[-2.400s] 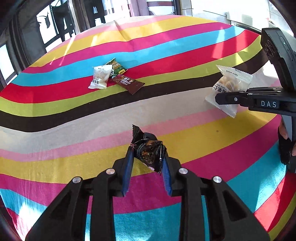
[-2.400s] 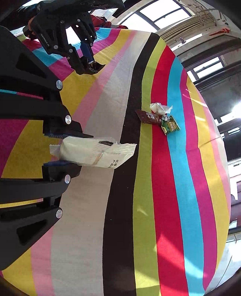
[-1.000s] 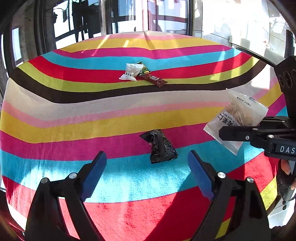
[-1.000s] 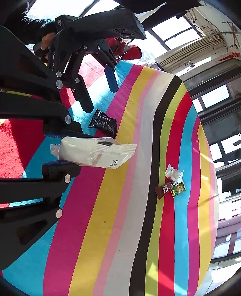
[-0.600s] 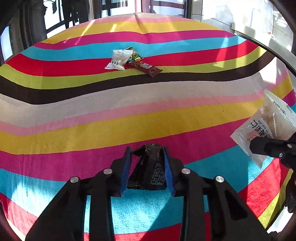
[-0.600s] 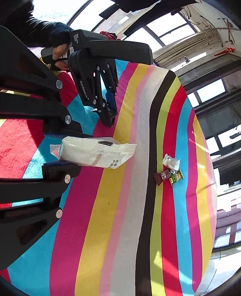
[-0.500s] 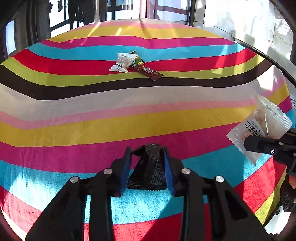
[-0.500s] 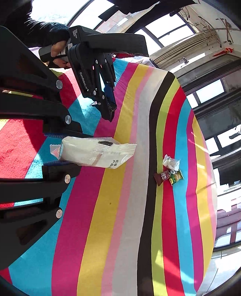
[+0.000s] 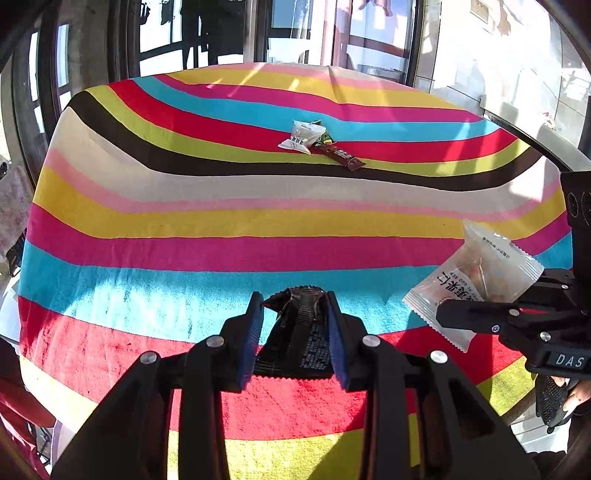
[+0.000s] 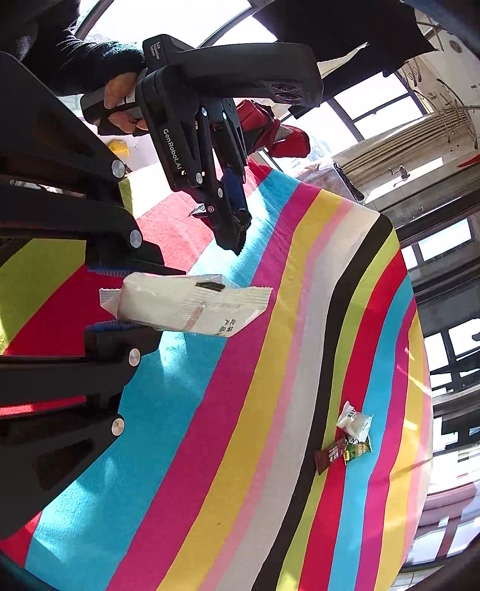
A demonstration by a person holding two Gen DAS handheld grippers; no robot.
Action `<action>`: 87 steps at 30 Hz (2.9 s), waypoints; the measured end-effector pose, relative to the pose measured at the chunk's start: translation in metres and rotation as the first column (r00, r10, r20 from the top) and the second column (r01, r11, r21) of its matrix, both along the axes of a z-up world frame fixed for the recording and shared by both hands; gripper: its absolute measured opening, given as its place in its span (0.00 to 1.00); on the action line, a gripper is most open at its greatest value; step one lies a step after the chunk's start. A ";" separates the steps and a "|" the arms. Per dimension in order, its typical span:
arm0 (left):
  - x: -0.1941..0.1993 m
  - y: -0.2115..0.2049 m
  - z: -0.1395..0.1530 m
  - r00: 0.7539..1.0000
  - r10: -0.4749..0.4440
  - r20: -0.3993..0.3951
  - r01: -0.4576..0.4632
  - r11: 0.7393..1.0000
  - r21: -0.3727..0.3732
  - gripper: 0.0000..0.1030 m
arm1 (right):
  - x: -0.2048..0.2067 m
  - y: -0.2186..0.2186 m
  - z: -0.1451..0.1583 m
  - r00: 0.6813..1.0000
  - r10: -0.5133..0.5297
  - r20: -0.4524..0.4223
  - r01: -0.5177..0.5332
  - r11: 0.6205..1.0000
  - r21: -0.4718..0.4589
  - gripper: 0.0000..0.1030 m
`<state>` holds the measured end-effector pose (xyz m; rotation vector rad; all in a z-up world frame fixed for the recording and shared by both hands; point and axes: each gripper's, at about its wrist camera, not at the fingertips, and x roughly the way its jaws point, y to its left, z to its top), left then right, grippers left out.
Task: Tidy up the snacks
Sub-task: 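Lift both held packets and carry them toward the white box, then open both tools over the white box to drop the candy and nut packet, then grasp a brown chocolate bar with the right tool while the left tool grasps a white nut packet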
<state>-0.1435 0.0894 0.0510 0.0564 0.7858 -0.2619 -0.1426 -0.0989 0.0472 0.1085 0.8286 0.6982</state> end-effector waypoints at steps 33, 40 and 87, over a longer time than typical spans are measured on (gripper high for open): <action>-0.145 0.225 -0.067 0.761 0.626 -0.172 -0.614 0.780 0.122 0.90 | -0.100 0.242 -0.058 0.734 0.657 -0.171 -0.674 0.736 -0.064 0.53; -0.136 0.234 -0.053 0.679 0.719 -0.148 -0.714 0.694 0.096 0.97 | -0.080 0.189 -0.018 0.794 0.604 -0.062 -0.606 0.796 -0.007 0.65; 0.195 -0.088 -0.053 0.977 0.142 -0.159 -0.145 0.989 -0.006 0.98 | 0.294 -0.026 -0.031 0.989 -0.138 0.043 0.144 0.923 -0.356 0.48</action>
